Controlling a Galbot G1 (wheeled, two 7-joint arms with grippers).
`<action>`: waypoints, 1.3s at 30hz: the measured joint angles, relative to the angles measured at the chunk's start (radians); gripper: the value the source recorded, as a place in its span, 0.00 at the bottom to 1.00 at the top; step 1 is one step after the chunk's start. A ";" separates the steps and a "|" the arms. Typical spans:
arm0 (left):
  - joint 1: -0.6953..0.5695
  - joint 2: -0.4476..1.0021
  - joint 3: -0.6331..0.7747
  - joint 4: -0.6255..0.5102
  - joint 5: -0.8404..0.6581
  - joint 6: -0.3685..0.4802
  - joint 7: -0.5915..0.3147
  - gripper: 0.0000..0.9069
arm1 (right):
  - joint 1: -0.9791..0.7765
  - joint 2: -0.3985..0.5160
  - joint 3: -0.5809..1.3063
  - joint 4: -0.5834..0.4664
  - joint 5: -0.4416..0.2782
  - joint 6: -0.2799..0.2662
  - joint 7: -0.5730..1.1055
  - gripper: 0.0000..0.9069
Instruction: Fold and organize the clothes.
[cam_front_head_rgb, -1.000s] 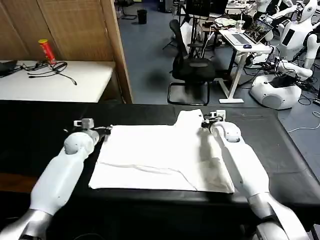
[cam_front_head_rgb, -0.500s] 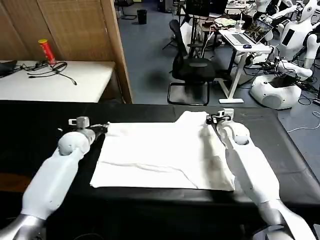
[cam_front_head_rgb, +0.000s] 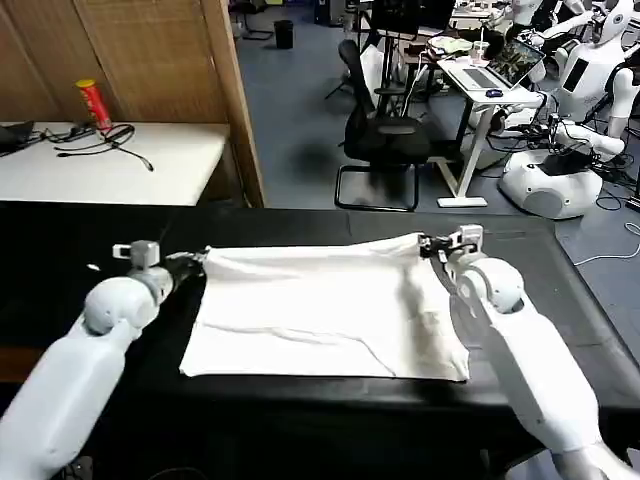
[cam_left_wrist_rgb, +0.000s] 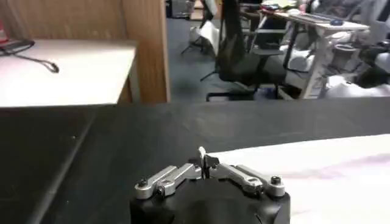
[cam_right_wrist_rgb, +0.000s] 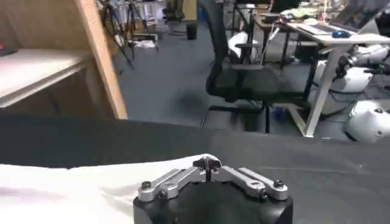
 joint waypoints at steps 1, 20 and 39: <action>0.022 0.007 -0.010 -0.021 0.000 0.000 -0.001 0.13 | -0.014 -0.009 0.005 0.018 -0.003 -0.004 0.001 0.00; 0.322 0.052 -0.117 -0.295 0.082 0.038 -0.045 0.13 | -0.321 -0.138 0.120 0.279 -0.005 -0.034 -0.015 0.00; 0.444 0.027 -0.150 -0.321 0.226 0.053 -0.045 0.13 | -0.472 -0.155 0.141 0.342 -0.007 -0.034 -0.019 0.00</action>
